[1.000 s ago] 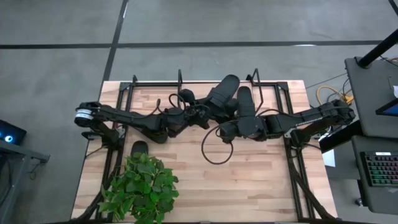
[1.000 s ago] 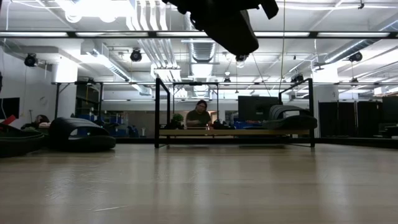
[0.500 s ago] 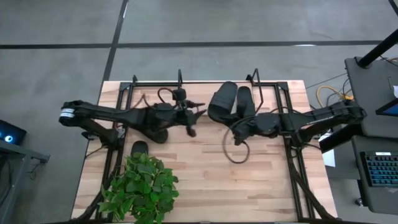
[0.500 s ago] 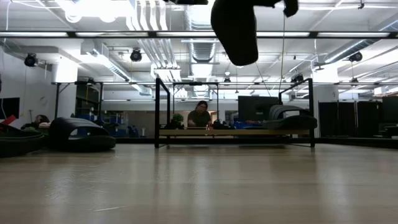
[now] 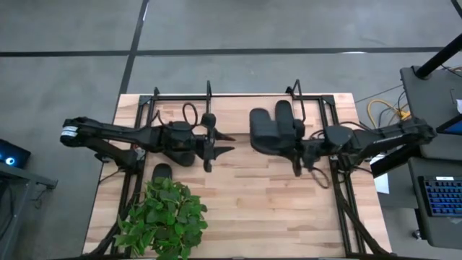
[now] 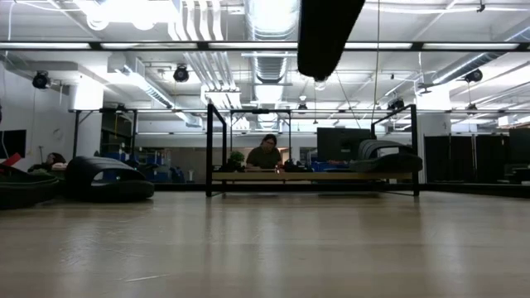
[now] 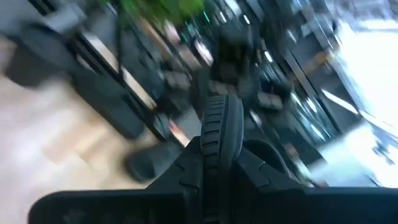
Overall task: Pick and place slides into the shelf
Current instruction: Put the black slipper on the shelf
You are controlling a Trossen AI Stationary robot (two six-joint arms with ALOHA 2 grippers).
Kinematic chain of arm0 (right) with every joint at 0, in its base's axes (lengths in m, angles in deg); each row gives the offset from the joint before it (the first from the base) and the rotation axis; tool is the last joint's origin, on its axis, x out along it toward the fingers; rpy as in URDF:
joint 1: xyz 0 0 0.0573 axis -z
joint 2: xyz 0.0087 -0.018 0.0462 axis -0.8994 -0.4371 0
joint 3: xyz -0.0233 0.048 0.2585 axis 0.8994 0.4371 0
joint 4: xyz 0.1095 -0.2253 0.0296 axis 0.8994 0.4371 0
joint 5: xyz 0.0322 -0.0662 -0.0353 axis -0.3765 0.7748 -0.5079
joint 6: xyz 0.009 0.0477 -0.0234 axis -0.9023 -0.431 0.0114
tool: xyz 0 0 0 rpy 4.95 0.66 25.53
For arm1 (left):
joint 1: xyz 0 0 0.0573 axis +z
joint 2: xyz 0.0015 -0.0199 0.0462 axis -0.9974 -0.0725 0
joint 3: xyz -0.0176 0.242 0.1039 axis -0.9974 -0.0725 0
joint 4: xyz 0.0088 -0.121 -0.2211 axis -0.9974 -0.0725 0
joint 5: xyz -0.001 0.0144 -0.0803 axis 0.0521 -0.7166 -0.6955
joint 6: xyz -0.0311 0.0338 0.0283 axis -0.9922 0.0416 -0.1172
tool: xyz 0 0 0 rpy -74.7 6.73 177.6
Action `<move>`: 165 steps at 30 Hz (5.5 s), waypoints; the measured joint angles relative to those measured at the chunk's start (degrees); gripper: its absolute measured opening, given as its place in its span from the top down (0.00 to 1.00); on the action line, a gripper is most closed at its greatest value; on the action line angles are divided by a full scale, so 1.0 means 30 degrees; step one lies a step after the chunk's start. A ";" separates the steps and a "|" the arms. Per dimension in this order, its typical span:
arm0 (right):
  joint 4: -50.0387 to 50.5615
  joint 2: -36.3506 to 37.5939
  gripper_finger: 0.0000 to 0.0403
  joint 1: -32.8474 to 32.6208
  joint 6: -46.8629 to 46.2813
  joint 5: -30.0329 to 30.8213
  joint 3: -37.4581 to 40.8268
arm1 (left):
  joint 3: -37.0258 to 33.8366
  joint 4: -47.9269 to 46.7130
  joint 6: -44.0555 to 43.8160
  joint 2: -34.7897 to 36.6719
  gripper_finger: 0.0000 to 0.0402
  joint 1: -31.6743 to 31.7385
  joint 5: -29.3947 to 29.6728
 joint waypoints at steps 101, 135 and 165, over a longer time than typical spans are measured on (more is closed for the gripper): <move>1.4800 -0.5900 0.56 -0.3492 -1.0012 0.8262 -0.9679 | 0.1288 0.1138 0.7221 -0.5111 0.90 0.0951 0.4611; 1.7232 -0.7947 0.98 -0.2485 -1.1254 1.3508 -1.1167 | 0.1295 -0.0381 0.0978 -0.3890 0.45 0.0962 0.5685; 0.6143 -0.8878 0.98 0.0806 -1.0881 1.8781 -0.3050 | 0.0246 -0.3579 -1.0957 0.6212 0.39 0.0840 0.1333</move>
